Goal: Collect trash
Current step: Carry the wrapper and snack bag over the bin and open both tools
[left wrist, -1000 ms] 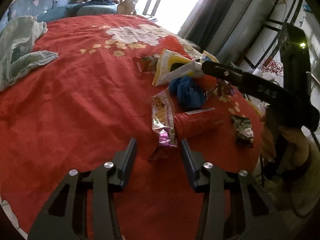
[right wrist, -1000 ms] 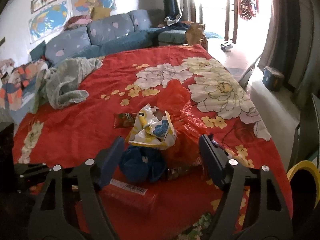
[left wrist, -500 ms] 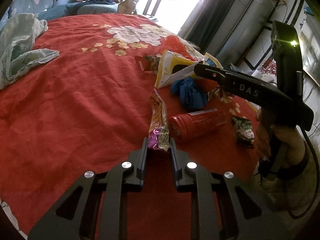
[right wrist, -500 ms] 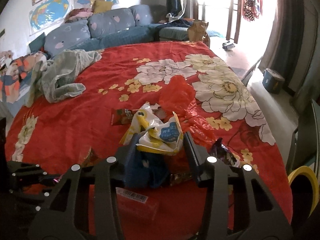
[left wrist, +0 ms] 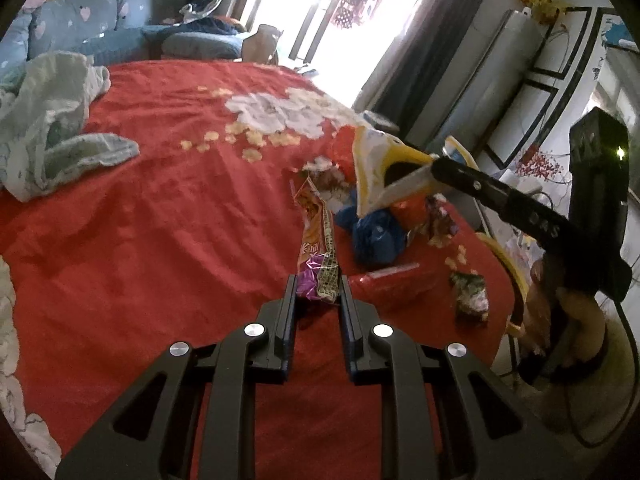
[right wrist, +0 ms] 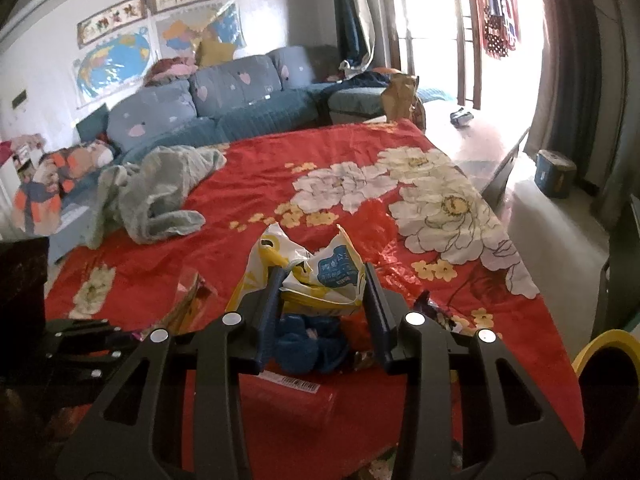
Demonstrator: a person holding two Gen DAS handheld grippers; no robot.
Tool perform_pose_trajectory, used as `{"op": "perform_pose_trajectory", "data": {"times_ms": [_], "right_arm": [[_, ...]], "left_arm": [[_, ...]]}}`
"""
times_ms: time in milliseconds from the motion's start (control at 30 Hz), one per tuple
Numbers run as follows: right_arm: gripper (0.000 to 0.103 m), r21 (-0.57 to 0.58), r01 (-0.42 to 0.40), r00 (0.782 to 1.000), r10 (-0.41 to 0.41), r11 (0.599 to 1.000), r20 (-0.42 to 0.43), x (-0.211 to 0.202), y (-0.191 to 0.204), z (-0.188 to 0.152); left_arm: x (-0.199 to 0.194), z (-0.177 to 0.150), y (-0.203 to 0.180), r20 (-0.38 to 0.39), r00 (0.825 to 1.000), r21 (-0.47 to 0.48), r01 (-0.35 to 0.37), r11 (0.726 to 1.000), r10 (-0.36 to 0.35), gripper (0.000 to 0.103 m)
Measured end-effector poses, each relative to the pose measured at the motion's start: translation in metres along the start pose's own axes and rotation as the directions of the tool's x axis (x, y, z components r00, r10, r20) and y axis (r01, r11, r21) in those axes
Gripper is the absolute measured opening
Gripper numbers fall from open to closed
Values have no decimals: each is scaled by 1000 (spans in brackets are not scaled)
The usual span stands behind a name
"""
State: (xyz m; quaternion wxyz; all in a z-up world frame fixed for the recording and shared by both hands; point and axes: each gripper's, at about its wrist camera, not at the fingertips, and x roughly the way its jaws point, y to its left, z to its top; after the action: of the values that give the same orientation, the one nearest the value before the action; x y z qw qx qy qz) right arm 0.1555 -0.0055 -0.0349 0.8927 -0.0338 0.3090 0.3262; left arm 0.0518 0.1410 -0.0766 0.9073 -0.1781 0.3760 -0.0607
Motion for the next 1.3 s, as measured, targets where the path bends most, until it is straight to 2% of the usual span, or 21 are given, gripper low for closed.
{"op": "perform_pose_trajectory", "data": {"times_ms": [467, 933, 1300], "right_arm": [[31, 26, 32, 998, -34, 999, 51, -43, -16, 0], [31, 94, 102, 989, -111, 990, 93, -80, -58, -7], [31, 138, 153, 982, -166, 979, 91, -98, -87, -14]], "left_arm": [[-14, 11, -38, 40, 999, 77, 31, 997, -34, 18], [-11, 20, -75, 52, 996, 145, 59, 988, -67, 18], [-5, 22, -100, 48, 994, 196, 84, 977, -95, 18]]}}
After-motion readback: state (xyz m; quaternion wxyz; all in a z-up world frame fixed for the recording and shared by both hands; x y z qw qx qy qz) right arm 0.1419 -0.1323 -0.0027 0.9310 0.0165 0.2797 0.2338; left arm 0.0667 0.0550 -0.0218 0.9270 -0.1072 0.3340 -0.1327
